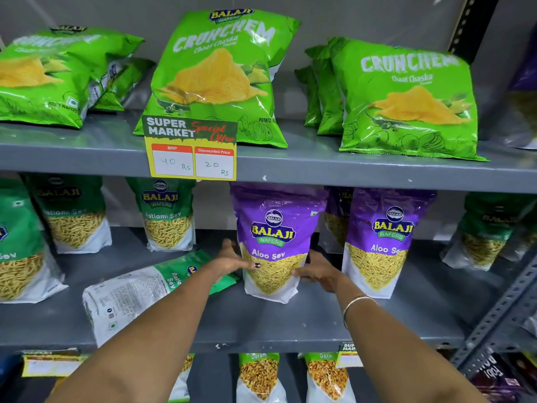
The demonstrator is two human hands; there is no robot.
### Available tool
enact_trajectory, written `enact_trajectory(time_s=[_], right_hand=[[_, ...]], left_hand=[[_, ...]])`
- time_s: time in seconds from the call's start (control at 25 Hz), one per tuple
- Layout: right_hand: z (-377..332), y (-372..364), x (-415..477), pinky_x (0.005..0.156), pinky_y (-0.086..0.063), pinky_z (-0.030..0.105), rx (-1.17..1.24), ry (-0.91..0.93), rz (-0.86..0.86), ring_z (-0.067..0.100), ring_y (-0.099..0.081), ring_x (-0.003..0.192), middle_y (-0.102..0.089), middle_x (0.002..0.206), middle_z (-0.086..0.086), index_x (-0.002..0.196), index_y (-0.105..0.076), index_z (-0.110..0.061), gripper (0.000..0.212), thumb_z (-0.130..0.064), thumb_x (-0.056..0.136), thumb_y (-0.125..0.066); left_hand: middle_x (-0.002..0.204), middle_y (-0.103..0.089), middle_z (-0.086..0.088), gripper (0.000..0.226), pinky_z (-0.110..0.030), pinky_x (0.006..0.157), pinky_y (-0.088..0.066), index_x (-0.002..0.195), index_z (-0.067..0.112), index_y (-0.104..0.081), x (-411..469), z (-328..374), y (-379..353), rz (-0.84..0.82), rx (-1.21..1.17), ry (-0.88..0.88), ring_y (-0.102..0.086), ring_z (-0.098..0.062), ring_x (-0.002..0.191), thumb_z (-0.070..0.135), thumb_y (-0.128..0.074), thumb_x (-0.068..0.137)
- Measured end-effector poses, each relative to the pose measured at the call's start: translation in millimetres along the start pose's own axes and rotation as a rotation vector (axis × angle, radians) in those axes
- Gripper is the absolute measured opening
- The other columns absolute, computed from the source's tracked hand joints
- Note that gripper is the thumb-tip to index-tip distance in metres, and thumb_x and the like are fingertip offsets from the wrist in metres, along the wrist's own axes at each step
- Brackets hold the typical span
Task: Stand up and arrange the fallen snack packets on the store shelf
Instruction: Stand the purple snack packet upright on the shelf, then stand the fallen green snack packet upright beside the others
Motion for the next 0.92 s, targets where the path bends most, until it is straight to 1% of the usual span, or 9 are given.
enact_trajectory(time_s=[0.12,0.2,0.44,0.56,0.68,0.76,0.8,0.88,0.92], right_hand=[[1.6,-8.2,6.7,0.075,-0.058,0.021,0.104,0.012,-0.173,0.017,-0.068,0.092,-0.064,0.114,0.015,0.134,-0.045,0.003,0.054,0.015,0.083,-0.057],[-2.2,-20.7,8.2,0.091,-0.055,0.029,0.155,0.065,-0.324,0.026,-0.064,0.109,-0.061,0.124,0.017,0.133,-0.046,-0.001,0.056,0.017,0.081,-0.058],[-2.7,-17.4,17.1,0.066,-0.057,0.014,0.026,0.086,-0.251,0.005,-0.071,0.083,-0.073,0.095,-0.001,0.104,-0.059,-0.017,0.042,0.013,0.076,-0.068],[23.7,-6.1,7.1,0.038,-0.047,0.015,-0.355,-0.278,-0.224,0.005,-0.06,0.036,-0.066,0.044,-0.004,0.068,-0.064,-0.014,0.015,-0.011,0.081,-0.071],[55.6,-24.5,-20.7,0.059,-0.053,0.033,-0.484,-0.729,-0.409,0.016,-0.065,0.046,-0.066,0.046,0.004,0.062,-0.063,-0.011,0.034,-0.029,0.09,-0.058],[55.0,-68.9,-27.0,0.07,-0.052,0.033,-0.405,-0.804,-0.525,0.015,-0.068,0.059,-0.07,0.056,0.002,0.071,-0.056,-0.012,0.036,-0.037,0.095,-0.046],[51.1,-94.5,-27.7,0.071,-0.051,0.031,-0.371,-0.804,-0.545,0.014,-0.068,0.06,-0.07,0.057,0.001,0.073,-0.055,-0.012,0.039,-0.039,0.096,-0.041],[42.1,-147.7,-24.7,0.069,-0.051,0.031,-0.278,-0.757,-0.481,0.014,-0.066,0.059,-0.069,0.053,0.001,0.074,-0.054,-0.01,0.043,-0.042,0.097,-0.037],[38.8,-174.5,-17.7,0.065,-0.052,0.032,-0.166,-0.72,-0.381,0.016,-0.064,0.057,-0.066,0.049,0.003,0.073,-0.052,-0.008,0.043,-0.042,0.096,-0.04]], left_hand=[[0.128,-0.061,-0.023,0.059,-0.028,0.087,-0.044,0.126,-0.001,-0.048,-2.2,-6.7,-8.3,-0.041,0.004,-0.023,-0.058,-0.022,0.103,-0.001,-0.074,0.073],[0.126,-0.063,-0.021,0.055,-0.034,0.097,-0.047,0.122,-0.001,-0.053,-4.2,-8.4,-7.2,-0.008,-0.017,-0.027,-0.061,-0.026,0.109,0.0,-0.076,0.071],[0.131,-0.06,-0.017,0.064,-0.045,0.106,-0.044,0.124,0.003,-0.051,-10.6,-12.8,-6.4,0.0,0.013,-0.009,-0.057,-0.03,0.121,0.008,-0.08,0.068],[0.137,-0.048,-0.016,0.069,-0.04,0.107,-0.041,0.127,0.006,-0.05,-15.7,-22.9,29.7,0.115,0.321,0.021,-0.046,-0.031,0.128,0.029,-0.08,0.069],[0.138,-0.048,-0.018,0.065,-0.034,0.105,-0.04,0.134,0.008,-0.049,-23.8,-35.2,97.3,0.194,0.65,0.041,-0.045,-0.031,0.129,0.04,-0.066,0.08],[0.141,-0.048,-0.018,0.058,-0.035,0.106,-0.039,0.142,0.012,-0.041,-26.0,-53.0,141.7,0.073,0.725,-0.03,-0.047,-0.031,0.129,0.032,-0.056,0.09],[0.146,-0.043,-0.019,0.054,-0.037,0.111,-0.035,0.145,0.01,-0.035,-29.0,-61.9,153.3,-0.096,0.667,-0.102,-0.043,-0.032,0.134,0.019,-0.05,0.094],[0.152,-0.027,-0.028,0.05,-0.044,0.118,-0.024,0.145,-0.003,-0.028,-33.6,-89.5,177.8,-0.314,0.482,-0.084,-0.03,-0.037,0.142,0.001,-0.04,0.096],[0.15,-0.028,-0.033,0.048,-0.046,0.116,-0.025,0.142,-0.007,-0.031,-31.6,-105.8,201.2,-0.272,0.395,0.008,-0.03,-0.041,0.14,0.006,-0.041,0.097]])
Point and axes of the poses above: each hand's wrist, its own x-axis towards the middle knuckle, its own y-axis out of the back of the hand, z = x × y, the point moved 8 cm from there along x, towards the middle knuckle
